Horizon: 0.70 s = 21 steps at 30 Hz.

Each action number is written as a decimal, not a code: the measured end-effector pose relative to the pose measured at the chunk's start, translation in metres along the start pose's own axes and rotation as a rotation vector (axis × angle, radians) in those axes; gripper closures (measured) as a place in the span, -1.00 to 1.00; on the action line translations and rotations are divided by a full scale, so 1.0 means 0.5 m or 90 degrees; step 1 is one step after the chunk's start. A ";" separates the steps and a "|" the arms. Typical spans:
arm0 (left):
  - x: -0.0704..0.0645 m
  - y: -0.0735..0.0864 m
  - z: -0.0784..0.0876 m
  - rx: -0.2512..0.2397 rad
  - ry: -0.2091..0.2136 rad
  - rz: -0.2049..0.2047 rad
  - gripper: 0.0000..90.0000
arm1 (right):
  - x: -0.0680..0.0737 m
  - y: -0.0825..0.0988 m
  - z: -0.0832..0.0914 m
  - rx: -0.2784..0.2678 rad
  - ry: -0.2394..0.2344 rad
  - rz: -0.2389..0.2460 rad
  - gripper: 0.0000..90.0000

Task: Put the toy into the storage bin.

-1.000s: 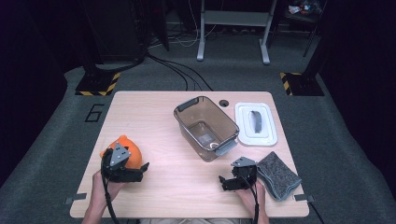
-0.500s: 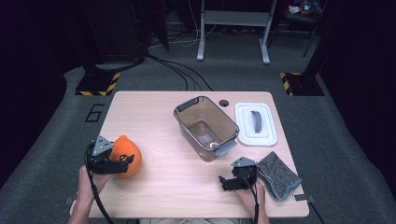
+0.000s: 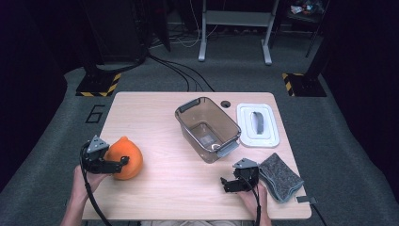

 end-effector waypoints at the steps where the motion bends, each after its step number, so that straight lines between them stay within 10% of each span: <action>1: 0.002 0.002 -0.002 0.000 0.003 0.003 -0.92 | 0.000 0.000 0.000 0.001 0.000 -0.002 -1.00; 14: -0.014 0.029 -0.041 0.030 0.009 -0.001 -0.78 | 0.001 0.000 0.000 0.000 0.000 -0.005 -1.00; 21: -0.023 0.038 -0.056 0.021 -0.007 -0.014 -0.31 | 0.001 0.000 0.000 0.001 0.001 -0.003 -1.00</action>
Point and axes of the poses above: each handheld gripper's, and its own axes: z roughly backward along the jaws, y roughly out of its underside, x roughly to its left, the point moved 3 cm from there along -z, roughly forward along the jaws, and after that the axes turned 6 degrees about z, right-handed, at the moved point
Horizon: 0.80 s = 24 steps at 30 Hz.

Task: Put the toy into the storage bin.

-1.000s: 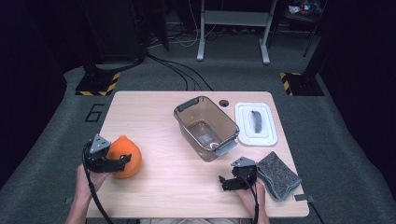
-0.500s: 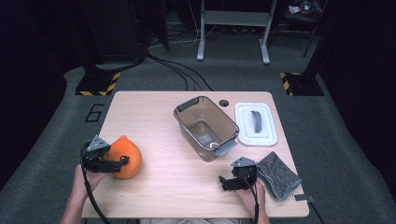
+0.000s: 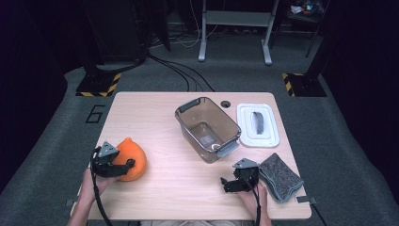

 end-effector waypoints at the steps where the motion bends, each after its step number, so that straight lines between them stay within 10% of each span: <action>1: 0.000 0.000 -0.001 0.001 0.001 -0.001 -0.20 | 0.000 0.000 0.000 -0.001 -0.002 -0.001 -1.00; 9: 0.001 0.003 -0.004 -0.030 -0.016 -0.009 0.37 | 0.000 0.000 0.000 0.000 -0.001 0.000 -1.00; 24: 0.001 -0.027 0.020 -0.047 -0.034 0.000 0.44 | 0.000 -0.001 0.000 -0.004 -0.004 0.001 -1.00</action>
Point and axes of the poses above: each handheld gripper's, and its own axes: z roughly backward along the jaws, y roughly out of its underside, x roughly to its left, the point moved 3 cm from there along -z, roughly forward along the jaws, and after that the axes turned 6 degrees about z, right-handed, at the moved point
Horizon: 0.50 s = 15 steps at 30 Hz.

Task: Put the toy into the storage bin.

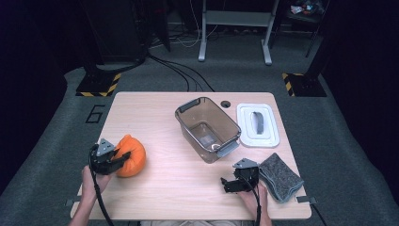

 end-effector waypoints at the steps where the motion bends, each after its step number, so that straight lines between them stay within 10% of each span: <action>1: 0.001 -0.003 0.001 -0.009 -0.003 0.002 0.44 | 0.000 0.000 0.000 -0.001 0.001 0.000 -1.00; 15: 0.012 -0.069 0.016 -0.031 -0.011 -0.017 0.45 | -0.003 0.001 0.000 0.000 0.000 0.012 -1.00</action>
Point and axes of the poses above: each handheld gripper's, and its own axes: z roughly backward along the jaws, y roughly out of its underside, x roughly to its left, the point moved 3 cm from there along -z, roughly forward along the jaws, and after that the axes turned 6 degrees about z, right-handed, at the moved point
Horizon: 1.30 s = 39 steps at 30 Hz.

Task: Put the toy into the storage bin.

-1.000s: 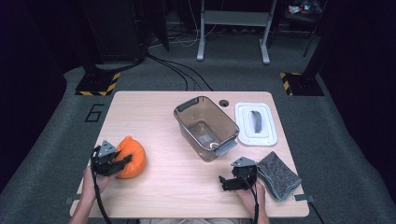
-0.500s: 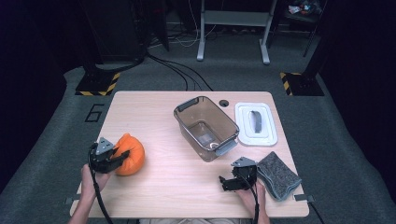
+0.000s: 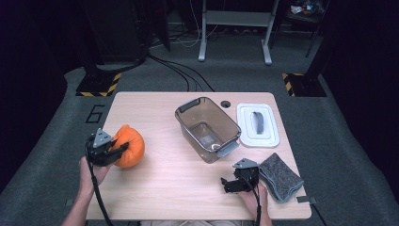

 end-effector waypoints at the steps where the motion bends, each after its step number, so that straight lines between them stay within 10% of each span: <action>1: 0.001 -0.004 -0.001 -0.005 -0.002 0.000 0.45 | 0.000 0.000 0.000 0.000 0.000 0.000 -1.00; 39: -0.033 -0.216 -0.008 -0.035 0.075 -0.069 0.43 | 0.002 -0.001 0.000 0.001 0.000 -0.008 -1.00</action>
Point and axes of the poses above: each handheld gripper's, and its own axes: z roughly backward along the jaws, y roughly out of its underside, x roughly to its left, the point moved 3 cm from there along -z, roughly forward along the jaws, and after that the axes turned 6 degrees about z, right-handed, at the moved point
